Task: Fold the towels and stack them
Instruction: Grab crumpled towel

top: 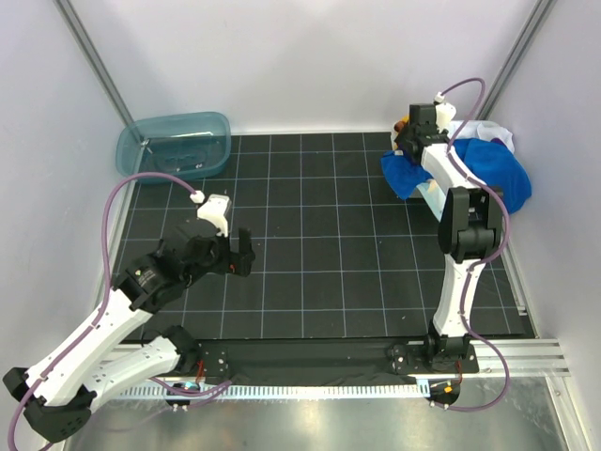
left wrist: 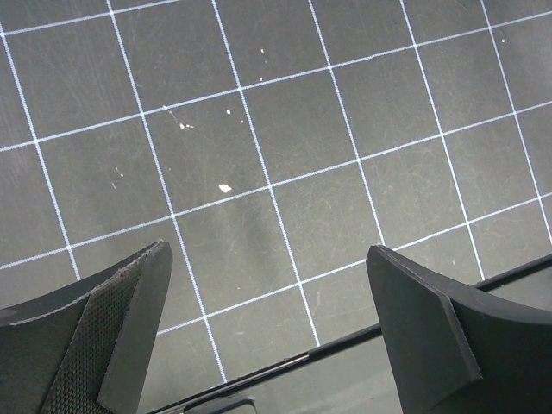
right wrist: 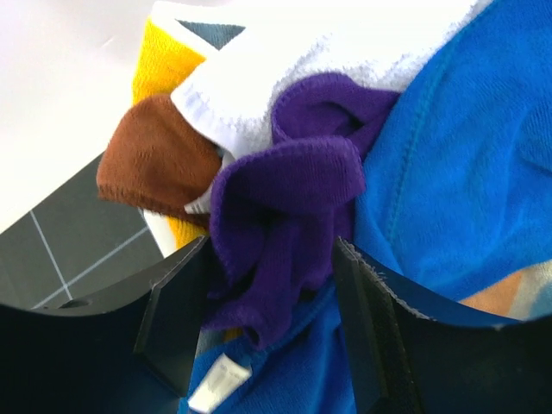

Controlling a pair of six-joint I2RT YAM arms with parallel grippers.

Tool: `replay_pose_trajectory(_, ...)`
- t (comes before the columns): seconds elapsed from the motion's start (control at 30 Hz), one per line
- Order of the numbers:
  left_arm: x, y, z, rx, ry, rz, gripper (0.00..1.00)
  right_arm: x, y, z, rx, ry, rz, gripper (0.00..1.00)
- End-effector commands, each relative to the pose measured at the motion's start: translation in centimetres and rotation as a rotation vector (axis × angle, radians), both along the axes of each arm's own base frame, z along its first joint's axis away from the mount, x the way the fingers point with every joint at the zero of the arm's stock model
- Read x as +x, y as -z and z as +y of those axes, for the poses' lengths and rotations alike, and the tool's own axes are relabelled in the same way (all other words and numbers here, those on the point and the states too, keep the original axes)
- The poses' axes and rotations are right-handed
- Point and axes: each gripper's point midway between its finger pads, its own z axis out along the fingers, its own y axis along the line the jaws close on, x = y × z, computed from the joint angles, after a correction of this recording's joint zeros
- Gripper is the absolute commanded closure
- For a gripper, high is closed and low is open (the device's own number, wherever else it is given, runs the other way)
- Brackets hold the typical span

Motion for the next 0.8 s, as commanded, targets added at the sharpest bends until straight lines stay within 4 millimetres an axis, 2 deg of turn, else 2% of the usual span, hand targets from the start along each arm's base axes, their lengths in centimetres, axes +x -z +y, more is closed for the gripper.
replay_pose_trajectory(0.0, 0.5, -0.5, -0.1, -0.002, 0.004, -0.030, 0.00, -0.2, -6.0, 0.2, 0.019, -0.013, -0.150, 0.36)
replay_pose_trajectory(0.07, 0.5, -0.5, -0.1, -0.002, 0.003, -0.028, 0.00, -0.6, -5.7, 0.3, 0.020, -0.016, -0.148, 0.36)
replay_pose_trajectory(0.17, 0.5, -0.4, -0.1, -0.002, 0.004, -0.026, 0.00, -0.6, -6.5, 0.5, 0.029, -0.022, -0.172, 0.39)
replay_pose_trajectory(0.37, 0.5, -0.4, -0.1, -0.001, 0.002, -0.025, 0.00, -0.2, -5.8, 0.8, 0.046, -0.028, -0.153, 0.53)
replay_pose_trajectory(0.7, 0.5, -0.2, -0.1, 0.004, 0.000, -0.022, 0.00, 0.3, -5.1, 1.5, 0.083, -0.043, -0.137, 0.56)
replay_pose_trajectory(0.73, 0.5, -0.3, -0.1, 0.002, -0.003, -0.024, 0.00, 0.4, -5.1, 1.5, 0.081, -0.044, -0.137, 0.56)
replay_pose_trajectory(0.77, 0.6, -0.3, -0.1, 0.004, -0.002, -0.023, 0.00, 0.4, -5.1, 1.5, 0.082, -0.045, -0.135, 0.61)
